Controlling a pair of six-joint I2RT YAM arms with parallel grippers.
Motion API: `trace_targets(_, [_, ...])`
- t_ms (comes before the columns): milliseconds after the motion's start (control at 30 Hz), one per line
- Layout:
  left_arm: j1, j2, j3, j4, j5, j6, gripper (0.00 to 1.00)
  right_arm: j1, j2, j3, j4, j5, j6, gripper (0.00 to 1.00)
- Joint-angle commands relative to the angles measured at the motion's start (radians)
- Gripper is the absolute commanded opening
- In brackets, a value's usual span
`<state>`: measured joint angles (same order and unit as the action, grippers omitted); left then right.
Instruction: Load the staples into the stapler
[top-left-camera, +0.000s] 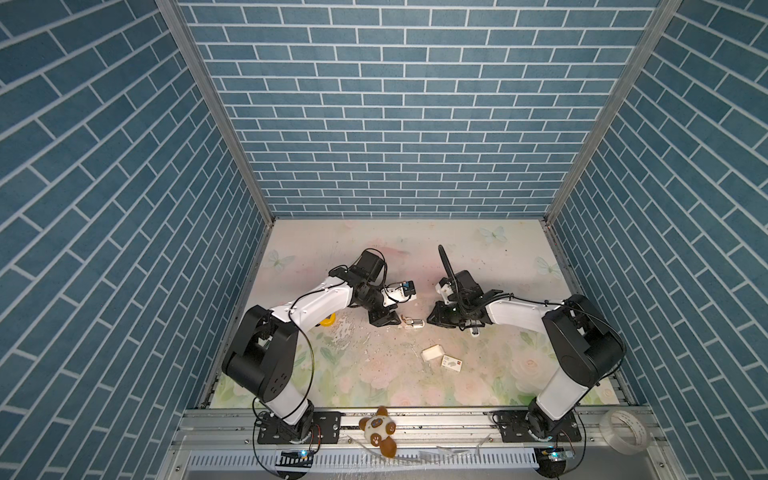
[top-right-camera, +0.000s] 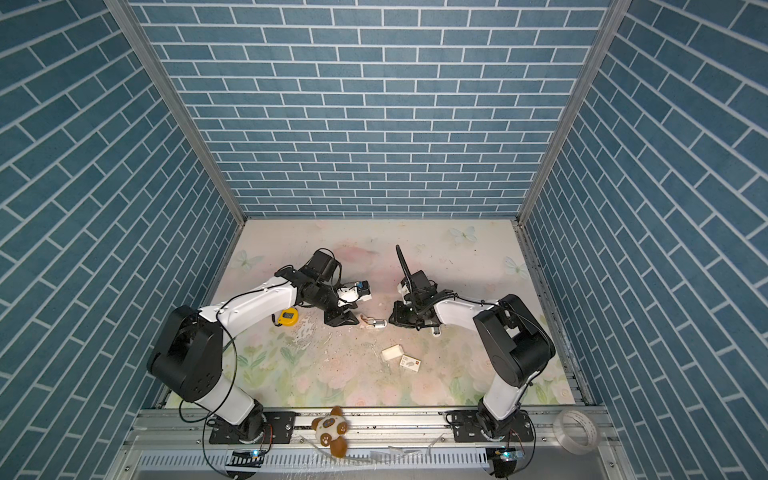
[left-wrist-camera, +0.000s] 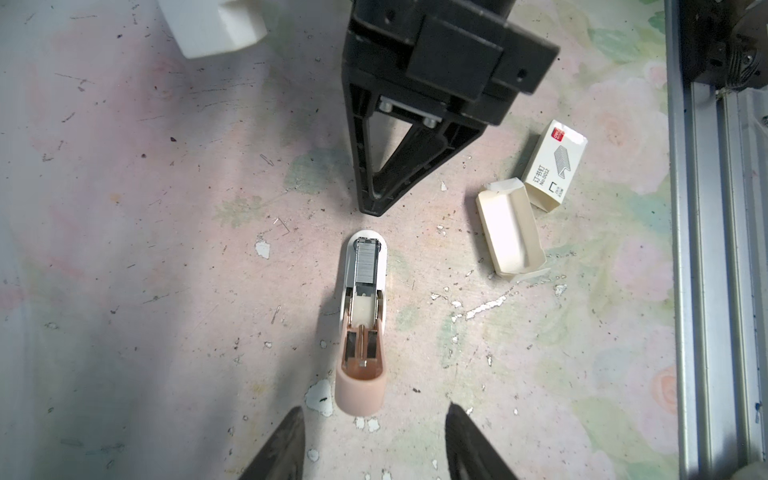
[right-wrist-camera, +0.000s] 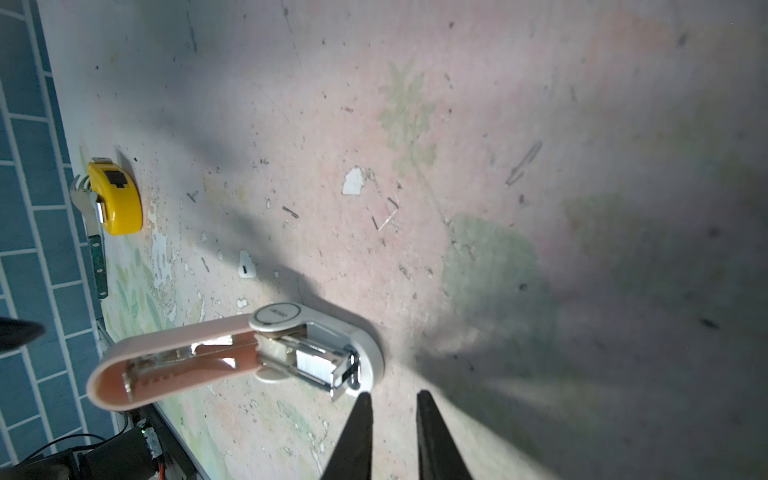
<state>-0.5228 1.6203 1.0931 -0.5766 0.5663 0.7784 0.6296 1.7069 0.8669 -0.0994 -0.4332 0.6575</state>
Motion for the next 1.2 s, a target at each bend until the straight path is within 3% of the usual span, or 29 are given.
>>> trace_targets(0, [-0.011, 0.032, -0.012, 0.006, -0.007, 0.022, 0.56, -0.007, 0.028, 0.028, 0.021, -0.04, 0.016, 0.21])
trace_targets(433, [-0.027, 0.087, 0.022, 0.0, -0.039, 0.027, 0.53, -0.011, 0.06, 0.036, 0.016, -0.066, -0.001, 0.21])
trace_targets(633, [-0.042, 0.11, 0.048, -0.011, -0.053, 0.03, 0.43, -0.013, 0.062, 0.039, 0.0, -0.071, -0.016, 0.21])
trace_targets(1033, [-0.066, 0.123, 0.079, -0.016, -0.073, 0.028, 0.35, -0.017, 0.076, 0.05, -0.002, -0.09, -0.029, 0.21])
trace_targets(1167, [-0.066, 0.122, 0.08, -0.023, -0.085, 0.03, 0.38, -0.018, 0.085, 0.054, -0.008, -0.093, -0.032, 0.21])
